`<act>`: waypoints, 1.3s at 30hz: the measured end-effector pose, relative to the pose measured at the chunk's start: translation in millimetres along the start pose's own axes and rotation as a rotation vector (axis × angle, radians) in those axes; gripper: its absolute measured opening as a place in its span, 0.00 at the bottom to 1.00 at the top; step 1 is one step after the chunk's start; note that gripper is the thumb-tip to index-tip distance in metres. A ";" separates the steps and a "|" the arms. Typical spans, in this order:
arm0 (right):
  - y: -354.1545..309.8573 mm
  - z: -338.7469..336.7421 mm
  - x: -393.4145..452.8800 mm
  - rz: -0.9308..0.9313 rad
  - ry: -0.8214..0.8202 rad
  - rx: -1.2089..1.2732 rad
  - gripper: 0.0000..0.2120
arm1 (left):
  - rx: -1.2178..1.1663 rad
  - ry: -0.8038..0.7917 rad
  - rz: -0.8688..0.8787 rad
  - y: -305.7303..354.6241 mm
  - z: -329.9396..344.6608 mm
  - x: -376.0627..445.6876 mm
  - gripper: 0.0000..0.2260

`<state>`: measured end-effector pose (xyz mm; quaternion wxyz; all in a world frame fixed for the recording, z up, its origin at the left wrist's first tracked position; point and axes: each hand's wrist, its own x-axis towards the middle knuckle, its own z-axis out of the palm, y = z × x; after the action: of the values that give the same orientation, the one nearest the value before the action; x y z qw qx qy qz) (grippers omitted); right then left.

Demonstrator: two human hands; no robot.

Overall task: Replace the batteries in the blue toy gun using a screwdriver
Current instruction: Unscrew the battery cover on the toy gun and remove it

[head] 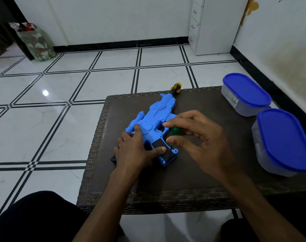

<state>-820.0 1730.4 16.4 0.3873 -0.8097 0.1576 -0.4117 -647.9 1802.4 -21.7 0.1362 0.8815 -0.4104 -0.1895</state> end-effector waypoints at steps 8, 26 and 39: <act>-2.6 -2.7 12.4 0.061 -0.076 -0.016 0.18 | 0.001 -0.011 -0.006 -1.0 0.0 1.3 0.52; 5.8 -9.0 8.3 -0.074 -0.094 -0.053 0.13 | -0.034 0.002 0.034 -8.0 3.5 4.1 0.49; 7.4 -2.3 7.1 -0.104 -0.039 -0.087 0.13 | -0.012 -0.080 0.036 -12.0 -1.2 7.1 0.56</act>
<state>-817.1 1720.4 15.5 0.3328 -0.8408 0.1253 -0.4082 -635.1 1804.5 -26.9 0.1283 0.8651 -0.4300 -0.2243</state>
